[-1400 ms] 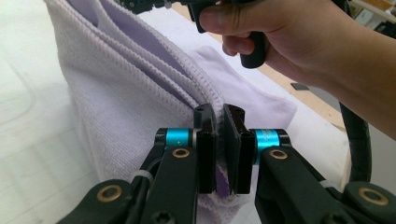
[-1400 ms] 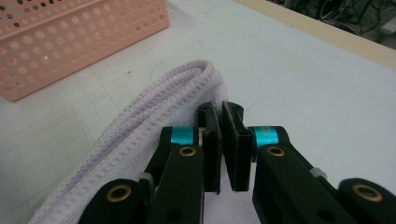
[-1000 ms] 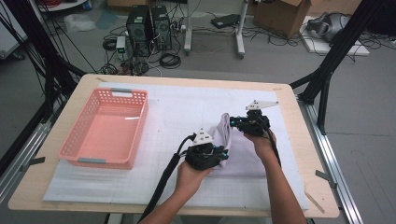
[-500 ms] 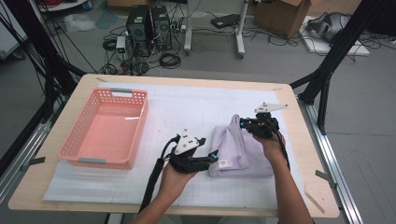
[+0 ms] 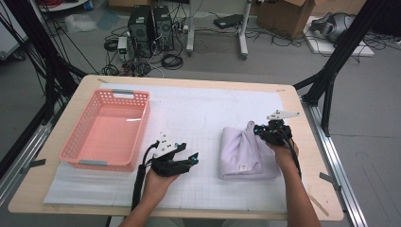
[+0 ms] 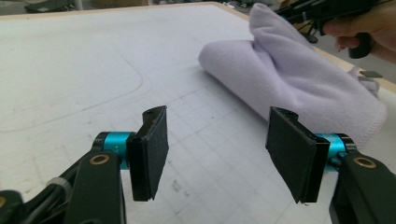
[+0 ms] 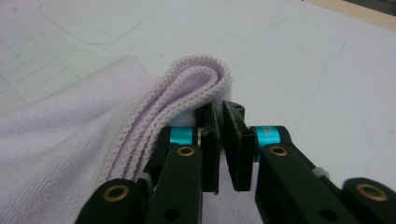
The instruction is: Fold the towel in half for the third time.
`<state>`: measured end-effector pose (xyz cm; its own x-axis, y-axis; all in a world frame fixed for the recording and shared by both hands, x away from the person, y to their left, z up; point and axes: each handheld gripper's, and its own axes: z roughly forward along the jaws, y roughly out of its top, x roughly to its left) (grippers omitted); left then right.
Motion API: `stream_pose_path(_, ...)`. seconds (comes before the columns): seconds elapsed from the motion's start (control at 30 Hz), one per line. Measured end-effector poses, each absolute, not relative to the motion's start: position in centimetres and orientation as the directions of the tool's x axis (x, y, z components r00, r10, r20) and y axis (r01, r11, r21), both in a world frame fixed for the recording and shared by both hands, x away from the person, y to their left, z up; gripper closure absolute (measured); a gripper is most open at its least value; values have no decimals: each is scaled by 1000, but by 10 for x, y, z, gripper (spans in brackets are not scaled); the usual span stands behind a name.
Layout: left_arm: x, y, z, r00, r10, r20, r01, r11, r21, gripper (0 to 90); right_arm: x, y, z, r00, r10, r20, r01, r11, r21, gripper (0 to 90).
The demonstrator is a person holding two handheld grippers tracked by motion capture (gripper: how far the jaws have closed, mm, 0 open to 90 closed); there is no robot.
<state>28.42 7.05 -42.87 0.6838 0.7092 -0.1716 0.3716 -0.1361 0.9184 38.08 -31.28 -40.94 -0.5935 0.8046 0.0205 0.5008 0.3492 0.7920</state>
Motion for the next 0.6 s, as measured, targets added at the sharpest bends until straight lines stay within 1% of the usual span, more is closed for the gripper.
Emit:
stream_pose_path(0.03,285,72,-429,683,710,-170,369,-135,920,392,379,-315,-409,-580,814,22,502,337,796,817)
stream_pose_path(0.1,285,75,-429,686,709,-163,362,-139,922,390,374,-321,-407,-558,829,37,503,302,810,725)
stream_pose_path(0.13,285,76,-429,689,707,-160,357,-139,924,390,370,-325,-406,-536,843,51,514,278,811,697)
stream_pose_path(0.2,285,79,-429,695,704,-147,348,-150,925,390,360,-334,-403,-510,858,67,518,244,820,675)
stream_pose_path(0.23,286,80,-429,694,704,-149,346,-144,927,389,354,-339,-402,-502,861,74,513,228,828,634)
stream_pose_path(0.27,285,82,-429,691,706,-152,345,-138,928,388,347,-342,-401,-503,861,81,509,219,833,599)
stream_pose_path(0.33,286,85,-430,691,705,-158,345,-130,930,388,333,-345,-400,-521,851,67,503,242,830,551)
stream_pose_path(0.43,286,87,-430,694,704,-151,343,-138,929,387,314,-344,-403,-535,841,74,514,255,819,468)
stream_pose_path(0.6,286,89,-431,693,707,-144,334,-138,932,388,292,-332,-416,-565,820,89,530,278,801,427)
